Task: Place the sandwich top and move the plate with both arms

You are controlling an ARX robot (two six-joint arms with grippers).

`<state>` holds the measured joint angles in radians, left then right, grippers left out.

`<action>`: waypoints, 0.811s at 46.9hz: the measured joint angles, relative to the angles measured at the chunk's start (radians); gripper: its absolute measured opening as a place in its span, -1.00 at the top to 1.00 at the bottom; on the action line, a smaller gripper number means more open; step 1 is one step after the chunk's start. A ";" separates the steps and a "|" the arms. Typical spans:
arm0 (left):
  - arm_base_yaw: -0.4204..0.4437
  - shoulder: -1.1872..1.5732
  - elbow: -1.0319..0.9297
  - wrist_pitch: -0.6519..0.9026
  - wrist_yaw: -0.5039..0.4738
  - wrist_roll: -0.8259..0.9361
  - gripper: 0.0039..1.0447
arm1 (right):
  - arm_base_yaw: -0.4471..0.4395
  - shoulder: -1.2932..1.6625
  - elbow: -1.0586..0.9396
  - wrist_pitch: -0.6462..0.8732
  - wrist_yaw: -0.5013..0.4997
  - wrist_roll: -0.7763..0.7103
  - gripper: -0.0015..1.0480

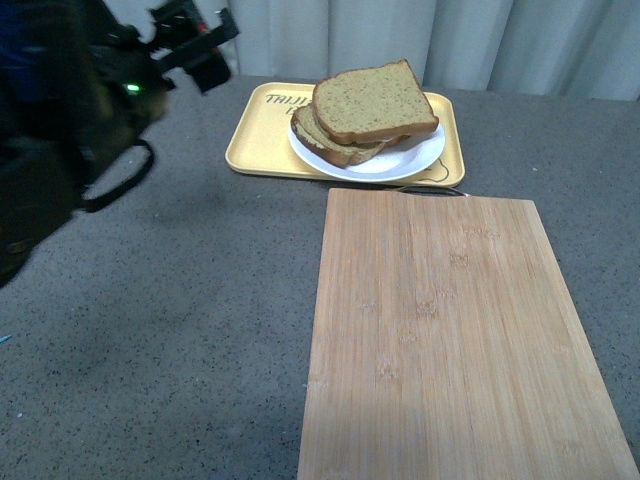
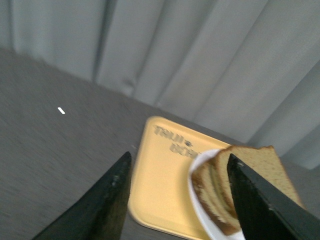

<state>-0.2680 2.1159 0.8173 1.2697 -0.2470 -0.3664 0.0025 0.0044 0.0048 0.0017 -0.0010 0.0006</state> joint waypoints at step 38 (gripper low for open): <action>0.185 -0.747 -0.681 -0.054 0.168 0.353 0.93 | 0.000 0.000 0.000 0.000 -0.001 0.000 -0.82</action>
<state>-0.0826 1.3693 0.1368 1.2160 -0.0792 -0.0135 0.0025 0.0044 0.0044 0.0017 -0.0017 0.0002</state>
